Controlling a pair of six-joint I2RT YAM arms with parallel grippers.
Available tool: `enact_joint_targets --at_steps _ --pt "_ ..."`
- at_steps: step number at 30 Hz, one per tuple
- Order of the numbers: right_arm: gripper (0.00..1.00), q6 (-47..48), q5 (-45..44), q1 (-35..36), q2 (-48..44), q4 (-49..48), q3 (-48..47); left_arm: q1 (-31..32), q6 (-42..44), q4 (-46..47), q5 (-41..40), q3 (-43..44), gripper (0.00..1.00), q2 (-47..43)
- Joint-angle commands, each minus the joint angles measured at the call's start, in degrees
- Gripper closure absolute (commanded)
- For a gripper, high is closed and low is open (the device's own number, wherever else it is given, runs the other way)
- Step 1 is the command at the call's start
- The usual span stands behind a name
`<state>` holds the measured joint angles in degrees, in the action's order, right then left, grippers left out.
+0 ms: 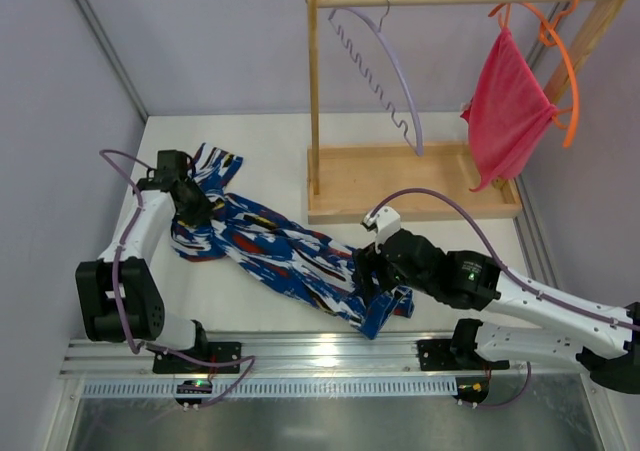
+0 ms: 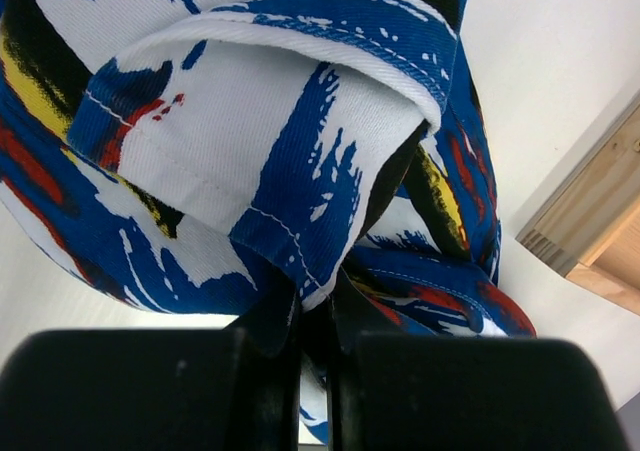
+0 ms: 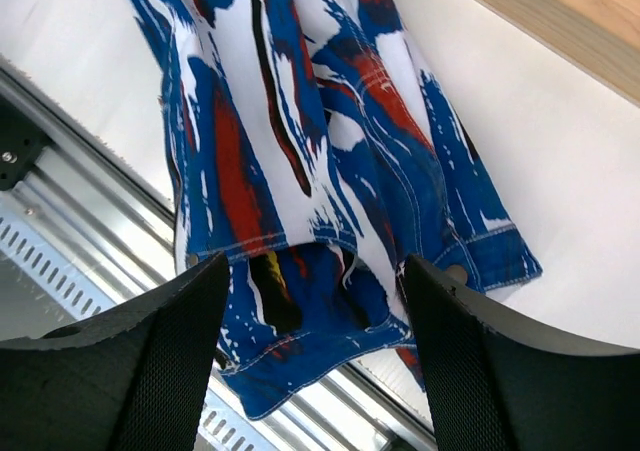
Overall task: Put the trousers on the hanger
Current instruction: Fold the trousers
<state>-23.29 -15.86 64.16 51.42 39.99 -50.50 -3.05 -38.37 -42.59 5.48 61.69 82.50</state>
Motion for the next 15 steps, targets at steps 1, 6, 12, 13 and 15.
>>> enact_joint_targets --at_steps 1,6,12,13,15 --pt "0.27 5.18 5.30 -0.18 2.45 -1.76 -5.03 0.06 1.45 2.07 -0.64 2.55 1.00 1.17" --pt "0.32 5.45 7.60 0.52 4.13 -4.30 -4.17 0.06 1.37 2.77 -1.08 3.52 1.00 2.84" --pt "0.39 1.67 6.20 7.54 5.88 -8.60 -0.65 0.15 0.67 3.91 -1.78 5.98 1.00 8.02" --pt "0.39 0.62 4.45 10.69 7.02 -8.70 -0.65 0.15 0.40 4.00 -1.87 6.59 1.00 8.72" --pt "0.41 -0.79 -0.72 13.70 10.61 -7.39 -1.09 0.06 -0.65 4.27 -1.00 8.00 1.00 10.66"
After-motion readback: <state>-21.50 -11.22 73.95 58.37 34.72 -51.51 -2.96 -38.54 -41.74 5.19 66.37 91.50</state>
